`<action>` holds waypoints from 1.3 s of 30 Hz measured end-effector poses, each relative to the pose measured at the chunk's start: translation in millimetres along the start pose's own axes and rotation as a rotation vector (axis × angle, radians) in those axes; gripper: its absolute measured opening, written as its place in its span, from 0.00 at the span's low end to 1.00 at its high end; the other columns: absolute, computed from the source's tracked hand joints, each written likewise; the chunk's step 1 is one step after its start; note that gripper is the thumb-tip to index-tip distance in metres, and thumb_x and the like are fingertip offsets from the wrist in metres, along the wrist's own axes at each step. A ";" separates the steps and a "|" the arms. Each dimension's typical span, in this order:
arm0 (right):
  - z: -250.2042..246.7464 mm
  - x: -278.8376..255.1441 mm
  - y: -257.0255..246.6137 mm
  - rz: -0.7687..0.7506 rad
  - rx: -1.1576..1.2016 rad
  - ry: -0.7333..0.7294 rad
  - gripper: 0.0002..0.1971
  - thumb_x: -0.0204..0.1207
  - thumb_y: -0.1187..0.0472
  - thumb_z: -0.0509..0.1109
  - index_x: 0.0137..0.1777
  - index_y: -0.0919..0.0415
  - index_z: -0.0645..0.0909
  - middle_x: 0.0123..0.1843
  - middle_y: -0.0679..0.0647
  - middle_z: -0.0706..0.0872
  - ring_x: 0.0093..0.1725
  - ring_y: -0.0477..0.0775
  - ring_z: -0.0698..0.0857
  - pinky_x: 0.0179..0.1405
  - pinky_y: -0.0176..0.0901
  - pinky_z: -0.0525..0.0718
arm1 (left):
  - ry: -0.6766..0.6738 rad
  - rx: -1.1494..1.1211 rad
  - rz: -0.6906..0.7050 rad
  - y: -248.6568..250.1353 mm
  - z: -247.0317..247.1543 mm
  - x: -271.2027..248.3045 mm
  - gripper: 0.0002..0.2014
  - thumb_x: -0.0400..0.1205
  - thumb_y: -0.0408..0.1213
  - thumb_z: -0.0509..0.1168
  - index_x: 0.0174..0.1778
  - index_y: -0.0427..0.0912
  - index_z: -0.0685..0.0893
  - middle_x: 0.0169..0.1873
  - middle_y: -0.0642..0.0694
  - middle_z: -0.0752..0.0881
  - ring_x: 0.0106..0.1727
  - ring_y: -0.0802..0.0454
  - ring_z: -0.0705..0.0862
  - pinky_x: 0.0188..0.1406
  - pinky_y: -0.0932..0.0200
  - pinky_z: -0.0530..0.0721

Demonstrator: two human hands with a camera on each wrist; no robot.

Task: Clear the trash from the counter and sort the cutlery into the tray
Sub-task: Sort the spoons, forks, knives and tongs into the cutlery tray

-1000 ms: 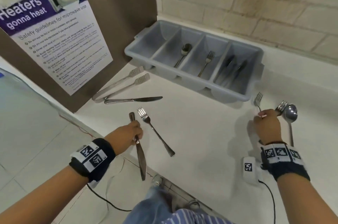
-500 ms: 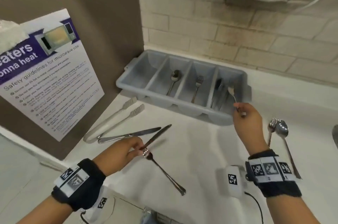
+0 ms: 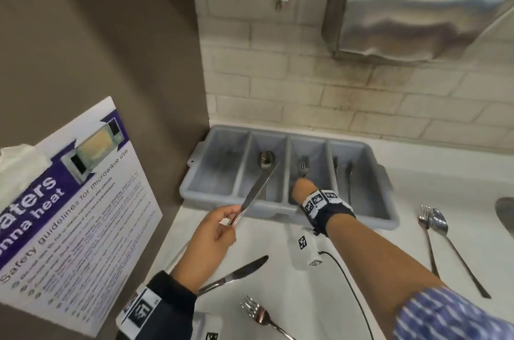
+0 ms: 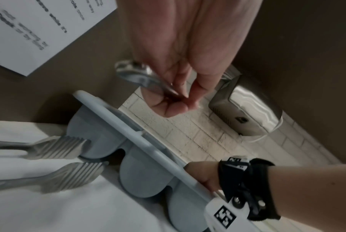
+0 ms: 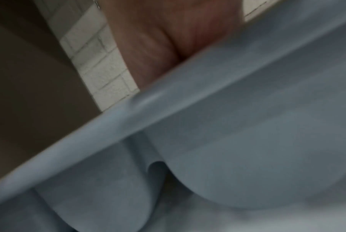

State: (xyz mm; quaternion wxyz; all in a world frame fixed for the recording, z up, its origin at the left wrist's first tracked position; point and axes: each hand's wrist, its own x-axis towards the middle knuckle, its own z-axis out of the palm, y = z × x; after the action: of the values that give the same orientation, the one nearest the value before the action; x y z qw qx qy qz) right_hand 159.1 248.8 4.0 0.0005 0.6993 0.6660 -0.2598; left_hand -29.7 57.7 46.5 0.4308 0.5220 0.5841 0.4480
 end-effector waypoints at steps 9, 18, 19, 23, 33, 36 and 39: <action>-6.7 -67.9 22.2 -0.349 0.062 0.464 0.15 0.70 0.70 0.67 0.57 0.65 0.83 0.58 0.64 0.84 0.56 0.68 0.80 0.58 0.54 0.81 | 0.195 0.167 -0.084 31.6 -26.3 87.7 0.19 0.80 0.17 0.57 0.66 0.34 0.78 0.60 0.39 0.84 0.60 0.44 0.84 0.64 0.53 0.80; 53.3 -184.5 85.3 -0.512 0.062 0.241 0.10 0.67 0.43 0.68 0.42 0.46 0.82 0.41 0.40 0.82 0.39 0.44 0.77 0.41 0.38 0.72 | -0.181 1.013 -0.319 19.6 -45.1 175.9 0.19 0.85 0.26 0.51 0.72 0.30 0.73 0.70 0.29 0.77 0.69 0.33 0.78 0.67 0.48 0.77; 59.0 -190.0 91.7 -0.526 0.061 0.150 0.12 0.65 0.39 0.67 0.42 0.44 0.82 0.41 0.36 0.80 0.39 0.42 0.74 0.41 0.37 0.70 | -0.215 1.062 -0.330 20.5 -43.4 177.8 0.20 0.86 0.27 0.49 0.74 0.32 0.71 0.71 0.29 0.76 0.69 0.33 0.77 0.68 0.48 0.76; 76.1 -203.9 107.2 -0.568 -0.008 -0.128 0.21 0.59 0.33 0.68 0.45 0.45 0.83 0.46 0.35 0.78 0.47 0.42 0.71 0.48 0.27 0.63 | -0.315 1.174 -0.342 17.2 -41.1 184.9 0.19 0.85 0.27 0.51 0.71 0.28 0.74 0.70 0.29 0.77 0.69 0.35 0.77 0.69 0.47 0.74; 98.4 -209.1 93.6 -0.562 -0.137 -0.219 0.13 0.69 0.49 0.69 0.48 0.55 0.83 0.54 0.51 0.85 0.59 0.54 0.78 0.46 0.29 0.62 | -0.184 0.989 -0.308 20.0 -29.7 156.1 0.21 0.84 0.25 0.52 0.74 0.36 0.73 0.76 0.37 0.72 0.75 0.38 0.72 0.73 0.50 0.71; 93.0 -210.5 91.0 -0.509 -0.097 -0.198 0.09 0.69 0.58 0.64 0.44 0.58 0.84 0.45 0.51 0.85 0.47 0.53 0.82 0.40 0.34 0.70 | -0.008 0.723 -0.158 25.5 -30.7 122.7 0.24 0.80 0.19 0.52 0.70 0.38 0.77 0.71 0.36 0.77 0.65 0.39 0.79 0.67 0.51 0.77; 66.5 -206.8 93.6 -0.504 0.093 -0.169 0.02 0.63 0.55 0.65 0.32 0.46 0.79 0.28 0.41 0.78 0.29 0.38 0.75 0.28 0.22 0.65 | 0.088 0.575 0.015 16.6 -29.1 70.6 0.20 0.79 0.20 0.55 0.59 0.41 0.84 0.59 0.40 0.83 0.50 0.48 0.82 0.57 0.57 0.79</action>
State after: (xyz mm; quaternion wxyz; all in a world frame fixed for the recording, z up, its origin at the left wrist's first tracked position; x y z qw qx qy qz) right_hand 226.8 22.6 -10.6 -0.0405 0.4866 0.8039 -0.3396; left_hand -60.1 126.7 66.7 0.2360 0.6071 0.7014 0.2896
